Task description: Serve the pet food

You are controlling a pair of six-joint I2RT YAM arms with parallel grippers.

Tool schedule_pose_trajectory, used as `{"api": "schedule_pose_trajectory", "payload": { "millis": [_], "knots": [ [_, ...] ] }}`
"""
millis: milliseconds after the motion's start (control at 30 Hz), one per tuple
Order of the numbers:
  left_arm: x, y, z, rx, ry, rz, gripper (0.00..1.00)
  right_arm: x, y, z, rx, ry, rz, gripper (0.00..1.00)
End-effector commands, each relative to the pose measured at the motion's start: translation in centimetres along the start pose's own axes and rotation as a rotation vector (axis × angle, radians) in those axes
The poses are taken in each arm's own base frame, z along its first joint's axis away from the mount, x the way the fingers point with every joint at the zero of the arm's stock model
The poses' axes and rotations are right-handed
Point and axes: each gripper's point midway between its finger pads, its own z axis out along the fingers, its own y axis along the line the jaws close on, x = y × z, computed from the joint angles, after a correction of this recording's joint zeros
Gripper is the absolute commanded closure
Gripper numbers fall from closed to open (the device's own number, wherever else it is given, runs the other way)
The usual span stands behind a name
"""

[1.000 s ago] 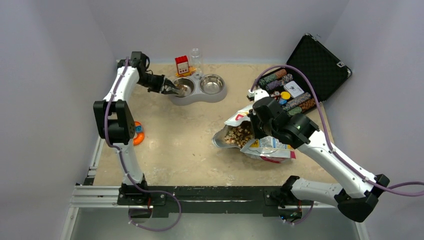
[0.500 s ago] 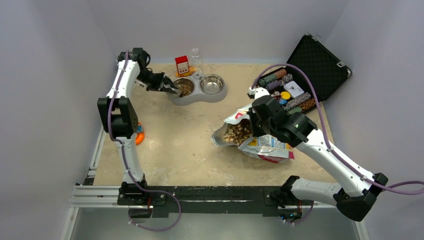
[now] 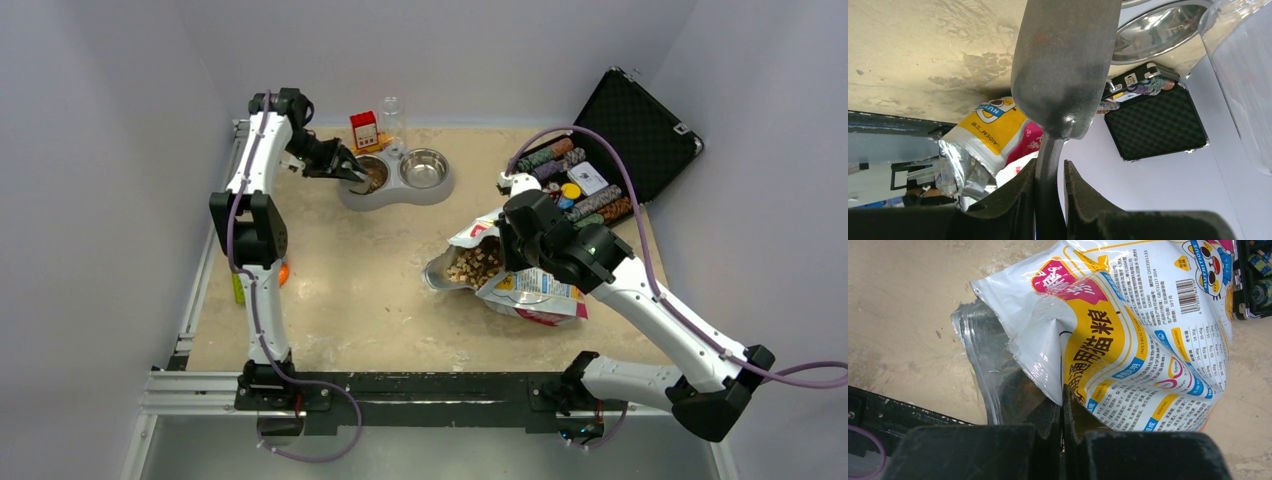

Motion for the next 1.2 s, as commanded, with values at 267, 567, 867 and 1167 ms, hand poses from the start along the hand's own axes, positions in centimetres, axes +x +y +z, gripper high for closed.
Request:
{"api": "schedule_pose_trajectory", "payload": {
  "millis": [267,567,867,1167],
  "knots": [
    [2.9,0.8,-2.5,-0.011,-0.018,-0.057,1.0,-5.6,0.0,-0.8,0.01,-0.187,0.072,1.0],
    [3.3,-0.5,-3.1,0.039,-0.028,-0.047,1.0,-6.1,0.1,-0.8,0.01,-0.188,0.058,1.0],
    [4.0,-1.3,-3.9,0.078,-0.026,-0.032,1.0,-5.9,0.0,-1.0,0.007,-0.184,0.058,1.0],
    [3.1,1.1,-2.1,0.0,-0.017,-0.048,1.0,-6.0,0.0,-1.1,0.002,-0.184,0.054,1.0]
  ]
}}
